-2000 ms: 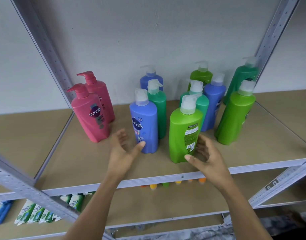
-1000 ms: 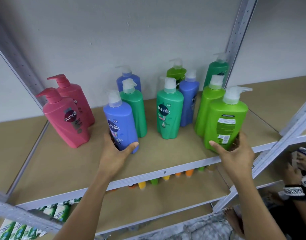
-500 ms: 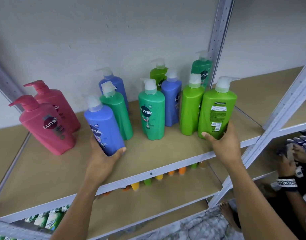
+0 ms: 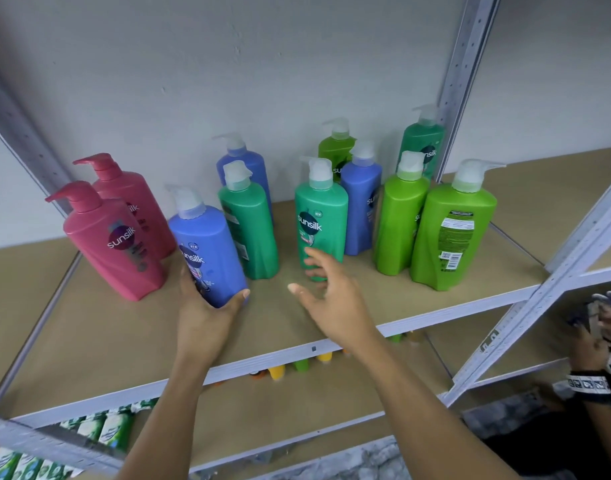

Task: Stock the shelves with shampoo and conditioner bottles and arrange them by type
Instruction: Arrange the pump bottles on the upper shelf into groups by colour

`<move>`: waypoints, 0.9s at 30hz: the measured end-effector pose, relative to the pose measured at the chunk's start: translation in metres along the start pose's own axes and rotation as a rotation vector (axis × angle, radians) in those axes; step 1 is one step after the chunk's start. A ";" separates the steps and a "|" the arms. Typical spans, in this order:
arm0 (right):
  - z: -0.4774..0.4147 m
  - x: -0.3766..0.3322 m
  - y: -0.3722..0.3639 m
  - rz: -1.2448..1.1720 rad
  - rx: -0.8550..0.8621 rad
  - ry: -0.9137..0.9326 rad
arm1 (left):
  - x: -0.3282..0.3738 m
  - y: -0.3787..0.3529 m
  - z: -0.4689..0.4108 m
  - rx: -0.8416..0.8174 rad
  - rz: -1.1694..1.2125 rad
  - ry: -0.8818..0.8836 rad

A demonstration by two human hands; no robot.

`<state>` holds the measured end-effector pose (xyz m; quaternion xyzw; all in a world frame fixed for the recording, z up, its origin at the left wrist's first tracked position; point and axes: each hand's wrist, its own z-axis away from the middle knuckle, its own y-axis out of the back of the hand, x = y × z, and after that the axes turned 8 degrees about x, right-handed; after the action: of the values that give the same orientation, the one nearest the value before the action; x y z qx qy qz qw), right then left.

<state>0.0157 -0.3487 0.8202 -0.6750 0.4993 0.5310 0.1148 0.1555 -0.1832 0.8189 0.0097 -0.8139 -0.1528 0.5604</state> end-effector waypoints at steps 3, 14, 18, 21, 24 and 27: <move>-0.017 -0.011 -0.032 0.048 -0.068 0.014 | -0.002 0.006 0.000 -0.033 0.039 0.001; -0.064 -0.012 -0.084 -0.016 -0.062 -0.059 | -0.010 0.011 -0.012 -0.105 0.195 0.023; -0.044 -0.011 -0.071 -0.034 -0.017 -0.033 | -0.009 0.012 -0.012 -0.098 0.202 0.023; -0.019 -0.010 -0.053 -0.089 0.024 -0.015 | -0.010 0.012 -0.012 -0.088 0.192 0.020; 0.005 -0.008 -0.028 -0.143 0.074 -0.069 | -0.011 0.012 -0.012 -0.091 0.181 0.025; 0.020 -0.001 0.002 -0.092 0.159 -0.091 | -0.012 0.012 -0.012 -0.109 0.165 0.033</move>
<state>0.0019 -0.3354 0.8141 -0.6612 0.5024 0.5140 0.2150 0.1726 -0.1722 0.8154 -0.0854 -0.7930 -0.1500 0.5842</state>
